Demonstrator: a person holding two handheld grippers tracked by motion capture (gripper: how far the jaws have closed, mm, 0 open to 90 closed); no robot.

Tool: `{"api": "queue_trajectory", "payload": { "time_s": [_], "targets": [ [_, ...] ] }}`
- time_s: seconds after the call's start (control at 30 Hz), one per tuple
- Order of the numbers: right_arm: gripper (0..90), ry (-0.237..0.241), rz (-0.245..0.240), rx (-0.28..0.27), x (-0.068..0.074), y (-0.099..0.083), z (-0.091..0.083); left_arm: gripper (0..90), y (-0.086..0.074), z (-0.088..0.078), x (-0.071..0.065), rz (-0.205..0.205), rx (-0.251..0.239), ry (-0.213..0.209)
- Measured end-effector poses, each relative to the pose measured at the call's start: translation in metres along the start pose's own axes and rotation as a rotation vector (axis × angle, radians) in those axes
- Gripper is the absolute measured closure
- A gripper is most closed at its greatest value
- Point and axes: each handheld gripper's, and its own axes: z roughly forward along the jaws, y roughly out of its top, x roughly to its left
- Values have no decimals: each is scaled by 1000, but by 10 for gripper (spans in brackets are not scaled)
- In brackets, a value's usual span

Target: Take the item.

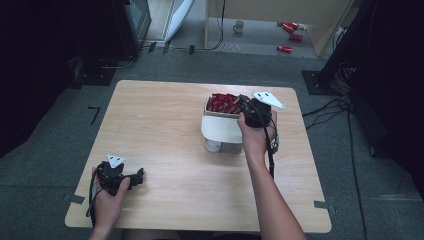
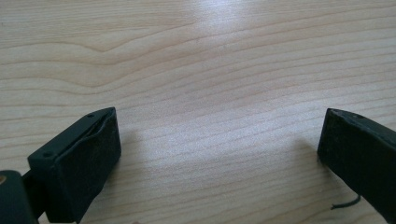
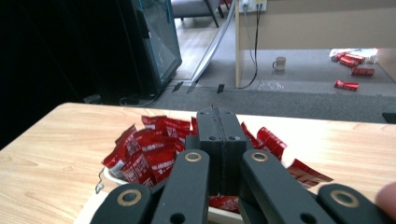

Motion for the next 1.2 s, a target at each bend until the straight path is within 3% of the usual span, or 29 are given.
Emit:
{"api": "queue_trajectory", "payload": {
  "time_s": [0.47, 0.67, 1.2],
  "targets": [
    [900, -1, -27, -63, -1, 18, -20, 0, 0, 0, 0, 0, -2, 1],
    [900, 23, -51, -33, 1, 14, -17, 0, 0, 0, 0, 0, -2, 1],
    [900, 37, -90, -90, 14, 31, -21, 0, 0, 0, 0, 1, -1, 0]
  ]
}}
